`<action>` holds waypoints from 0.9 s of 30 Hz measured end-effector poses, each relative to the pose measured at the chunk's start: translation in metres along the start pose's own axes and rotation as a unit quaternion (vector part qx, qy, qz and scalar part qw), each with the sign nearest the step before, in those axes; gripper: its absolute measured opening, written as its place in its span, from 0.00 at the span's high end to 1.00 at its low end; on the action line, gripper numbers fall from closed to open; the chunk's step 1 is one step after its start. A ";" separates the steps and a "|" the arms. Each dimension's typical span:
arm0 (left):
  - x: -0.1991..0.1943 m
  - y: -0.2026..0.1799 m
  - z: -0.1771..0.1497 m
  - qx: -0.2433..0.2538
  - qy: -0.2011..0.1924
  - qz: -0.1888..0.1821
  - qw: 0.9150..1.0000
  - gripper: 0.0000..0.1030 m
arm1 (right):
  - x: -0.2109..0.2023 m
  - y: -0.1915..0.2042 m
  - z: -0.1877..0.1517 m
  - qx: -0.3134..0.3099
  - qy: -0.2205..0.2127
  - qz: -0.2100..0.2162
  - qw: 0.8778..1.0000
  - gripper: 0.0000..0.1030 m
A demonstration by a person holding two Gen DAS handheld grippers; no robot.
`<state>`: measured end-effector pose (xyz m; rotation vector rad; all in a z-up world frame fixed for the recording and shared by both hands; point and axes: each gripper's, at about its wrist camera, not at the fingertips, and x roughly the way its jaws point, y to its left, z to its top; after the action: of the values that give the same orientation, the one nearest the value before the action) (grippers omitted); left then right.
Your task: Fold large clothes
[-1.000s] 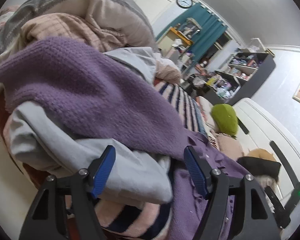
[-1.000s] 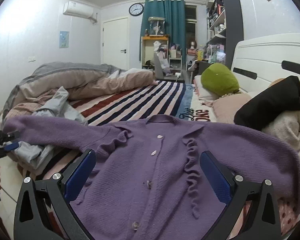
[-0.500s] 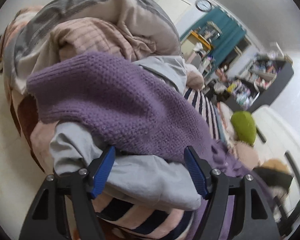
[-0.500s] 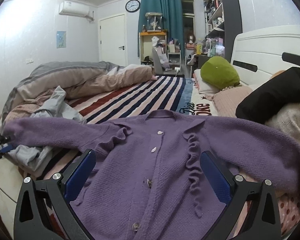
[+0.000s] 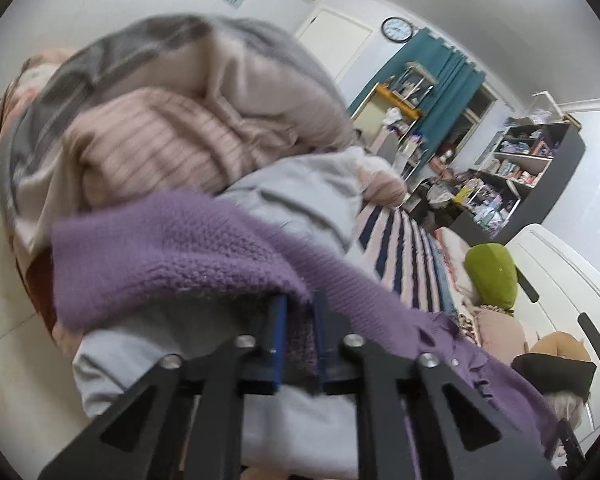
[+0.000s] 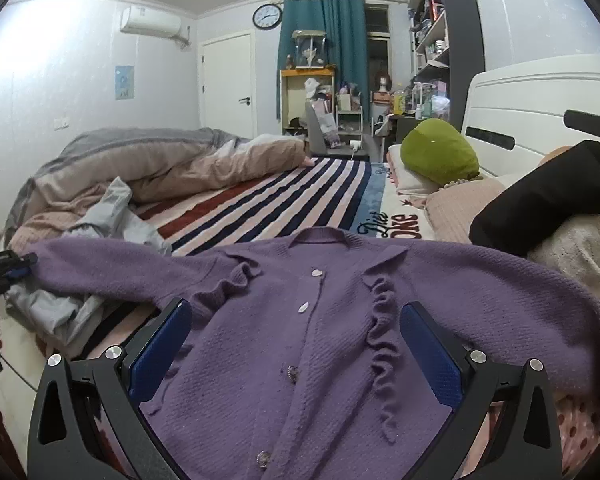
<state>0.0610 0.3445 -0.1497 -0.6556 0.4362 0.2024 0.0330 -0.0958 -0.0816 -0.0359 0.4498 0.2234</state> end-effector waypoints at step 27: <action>-0.002 0.015 -0.050 -0.029 0.063 0.005 0.998 0.28 | 0.003 -0.051 -0.023 0.032 0.013 0.046 0.998 0.00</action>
<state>0.0385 0.3243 -0.1922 -0.7262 0.5576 0.1848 0.0367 -0.1470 -0.1044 0.0446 0.4838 0.2990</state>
